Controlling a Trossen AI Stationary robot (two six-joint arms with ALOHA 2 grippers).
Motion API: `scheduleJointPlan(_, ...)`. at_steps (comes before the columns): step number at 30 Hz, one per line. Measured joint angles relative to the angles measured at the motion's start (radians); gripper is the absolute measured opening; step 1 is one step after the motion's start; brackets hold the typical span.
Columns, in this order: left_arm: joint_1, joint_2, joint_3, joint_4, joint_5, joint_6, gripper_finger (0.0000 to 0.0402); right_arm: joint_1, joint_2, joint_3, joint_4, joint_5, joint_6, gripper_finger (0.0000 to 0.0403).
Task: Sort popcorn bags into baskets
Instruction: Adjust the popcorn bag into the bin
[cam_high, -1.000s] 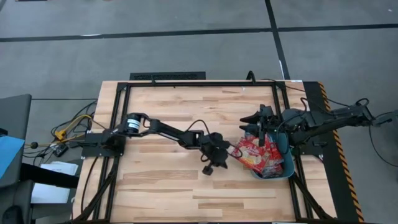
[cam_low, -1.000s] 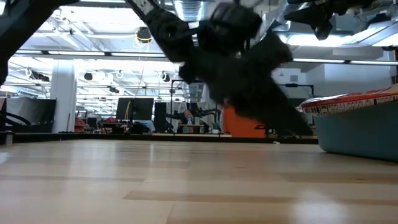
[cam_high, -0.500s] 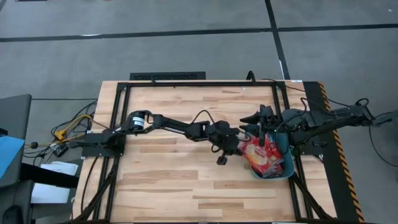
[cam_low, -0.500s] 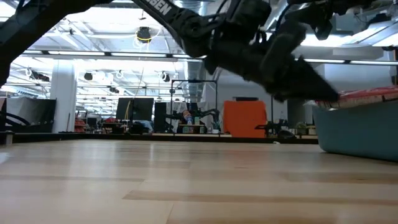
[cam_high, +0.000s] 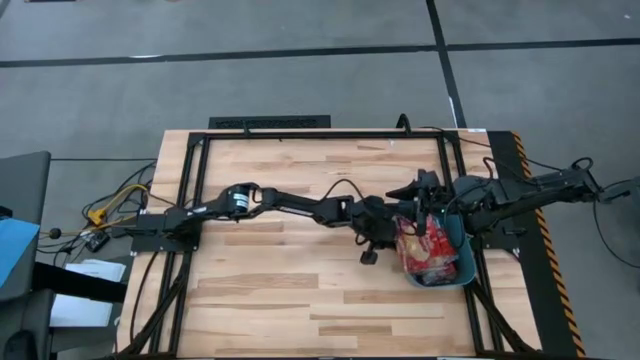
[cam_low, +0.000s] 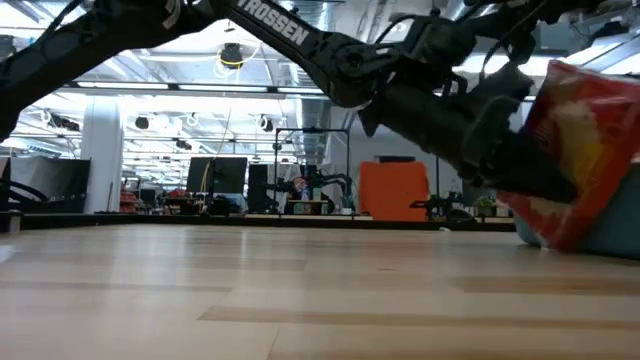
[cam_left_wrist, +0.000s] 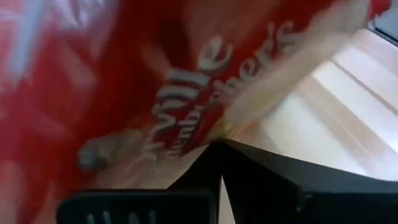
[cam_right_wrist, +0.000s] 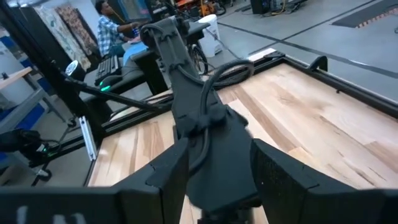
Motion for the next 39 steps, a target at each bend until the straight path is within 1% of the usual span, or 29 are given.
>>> scheduleJointPlan(2,0.007,-0.001,0.021,-0.007,0.004,0.000,0.0000,0.004,-0.001,0.000,0.004,0.004,0.000,0.0193)
scheduleJointPlan(9,0.022,-0.002,0.147,-0.150,0.003,0.011,0.0000,0.008,0.001,0.002,0.018,0.003,0.010,0.0185)
scheduleJointPlan(14,0.016,-0.008,0.163,-0.139,-0.004,0.049,0.0000,0.028,0.001,0.003,0.036,0.010,0.032,0.0186)
scheduleJointPlan(19,0.004,-0.008,0.166,-0.073,-0.006,0.089,0.0000,0.049,-0.021,0.001,0.082,0.000,0.032,0.0193)
scheduleJointPlan(22,-0.001,-0.011,0.167,-0.083,-0.028,0.118,0.0000,0.053,-0.030,-0.001,0.089,-0.004,0.029,0.0194)
scheduleJointPlan(24,-0.001,-0.018,0.168,-0.138,-0.065,0.156,0.0000,0.057,-0.029,-0.001,0.082,-0.004,0.030,0.0193)
scheduleJointPlan(26,-0.001,-0.045,0.167,-0.252,-0.120,0.191,0.0000,0.057,-0.028,-0.001,0.078,-0.002,0.030,0.0190)
scheduleJointPlan(29,0.006,-0.117,0.167,-0.509,-0.178,0.285,0.0000,0.057,-0.023,0.000,0.080,-0.001,0.031,0.0186)
scheduleJointPlan(31,0.019,-0.154,0.167,-0.649,-0.187,0.307,0.0000,0.057,-0.021,0.000,0.062,-0.003,0.034,0.0184)
scheduleJointPlan(33,0.037,-0.168,0.171,-0.762,-0.181,0.284,0.0000,0.057,-0.016,-0.003,0.042,-0.006,0.033,0.0182)
scheduleJointPlan(35,0.055,-0.160,0.165,-0.852,-0.151,0.248,0.0000,0.057,-0.019,-0.003,0.020,-0.006,0.032,0.0181)
scheduleJointPlan(37,0.069,-0.156,0.121,-0.839,-0.081,0.212,0.0000,0.057,-0.020,-0.002,-0.004,-0.002,0.033,0.0180)
scheduleJointPlan(38,0.074,-0.158,0.084,-0.786,-0.054,0.203,0.0000,0.056,-0.019,-0.002,-0.019,-0.001,0.035,0.0181)
scheduleJointPlan(39,0.077,-0.160,0.042,-0.719,-0.052,0.191,0.0000,0.056,-0.017,-0.002,-0.030,-0.001,0.035,0.0182)
